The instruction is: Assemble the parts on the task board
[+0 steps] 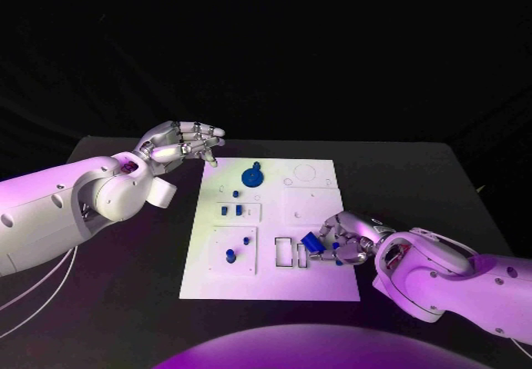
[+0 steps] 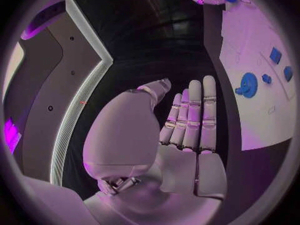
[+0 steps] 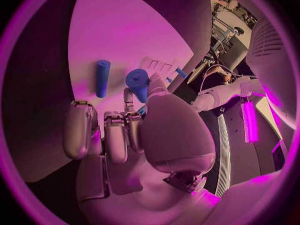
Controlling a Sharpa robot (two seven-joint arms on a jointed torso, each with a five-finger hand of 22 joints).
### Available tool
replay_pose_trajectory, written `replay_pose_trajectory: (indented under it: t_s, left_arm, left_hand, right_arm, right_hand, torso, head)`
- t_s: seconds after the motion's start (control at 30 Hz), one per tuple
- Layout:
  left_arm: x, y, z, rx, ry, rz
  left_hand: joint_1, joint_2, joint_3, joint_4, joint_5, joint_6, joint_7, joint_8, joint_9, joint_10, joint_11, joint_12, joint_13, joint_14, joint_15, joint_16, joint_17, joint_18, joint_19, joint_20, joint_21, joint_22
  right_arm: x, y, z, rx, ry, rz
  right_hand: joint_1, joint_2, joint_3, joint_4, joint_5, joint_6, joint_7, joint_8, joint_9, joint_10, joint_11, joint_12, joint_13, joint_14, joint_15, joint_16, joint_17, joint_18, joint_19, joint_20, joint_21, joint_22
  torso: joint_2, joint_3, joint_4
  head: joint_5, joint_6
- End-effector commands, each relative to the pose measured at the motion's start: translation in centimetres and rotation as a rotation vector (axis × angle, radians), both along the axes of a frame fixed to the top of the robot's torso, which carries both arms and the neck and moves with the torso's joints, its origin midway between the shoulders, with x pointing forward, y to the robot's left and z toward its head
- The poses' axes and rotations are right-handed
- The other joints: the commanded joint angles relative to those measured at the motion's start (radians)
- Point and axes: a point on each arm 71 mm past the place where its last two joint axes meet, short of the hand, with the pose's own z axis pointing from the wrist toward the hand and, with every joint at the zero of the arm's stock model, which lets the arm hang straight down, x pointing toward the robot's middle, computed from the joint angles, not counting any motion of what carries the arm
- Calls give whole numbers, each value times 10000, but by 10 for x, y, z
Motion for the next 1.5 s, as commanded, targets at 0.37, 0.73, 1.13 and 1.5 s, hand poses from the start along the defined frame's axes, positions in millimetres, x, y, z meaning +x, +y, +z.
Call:
replay_pose_trajectory:
  t_s: [0.37, 0.73, 1.13, 1.5]
  left_arm:
    - [0, -3, 1, -83, -54, -125]
    - [0, -4, 1, -89, -57, -137]
    - [0, -5, 1, -115, -73, -171]
    - [-1, -5, 1, -117, -90, -151]
  left_hand:
    - [-89, -18, 14, 45, -41, -60, 488, 62, -11, -67, -1, 48, 13, -24, 22, -12, 10, 138, 43, -1, -60, -12]
    - [-87, -16, 17, 44, -40, -60, 488, 64, -11, -68, -2, 50, 14, -25, 21, -11, 11, 138, 44, -1, -62, -13]
    - [-87, -16, 17, 44, -40, -60, 488, 64, -11, -68, -2, 50, 14, -25, 21, -11, 11, 138, 44, -1, -62, -13]
    - [-74, -14, 28, 32, -37, -65, 487, 72, -12, -75, -4, 59, 15, -28, 18, -10, 15, 140, 47, -3, -67, -17]
  right_arm:
    - [13, -3, 24, 1467, 288, -944]
    - [12, 18, 15, 1415, 1288, -286]
    - [8, 35, 4, 1171, 2033, 154]
    - [8, 37, 0, 841, 2068, 328]
  right_hand:
    - [124, 331, 0, -19, 57, 196, -67, -105, -56, 408, -108, 43, 1737, 962, -81, 36, 2252, -215, 240, -109, 104, 1684]
    - [-72, 388, -160, 31, 38, 286, -54, -218, -119, 411, -101, 29, 1735, 959, -80, 30, 2236, -219, 240, -118, 110, 1698]
    - [-437, 520, -467, 32, 36, 466, -88, -304, -151, 390, -123, -14, 1701, 954, -95, 22, 2209, -214, 235, -126, 86, 1711]
    - [-676, 604, -733, 33, 37, 682, -165, -243, -111, 411, -186, -12, 1732, 941, -143, 2, 2151, -200, 216, -158, 14, 1702]
  torso:
    - [5, -20, 1]
    - [14, -19, 0]
    - [3, -23, 3]
    - [9, -26, 1]
  head:
    - [-21, 16]
    - [-8, -42]
    - [12, -82]
    - [32, -91]
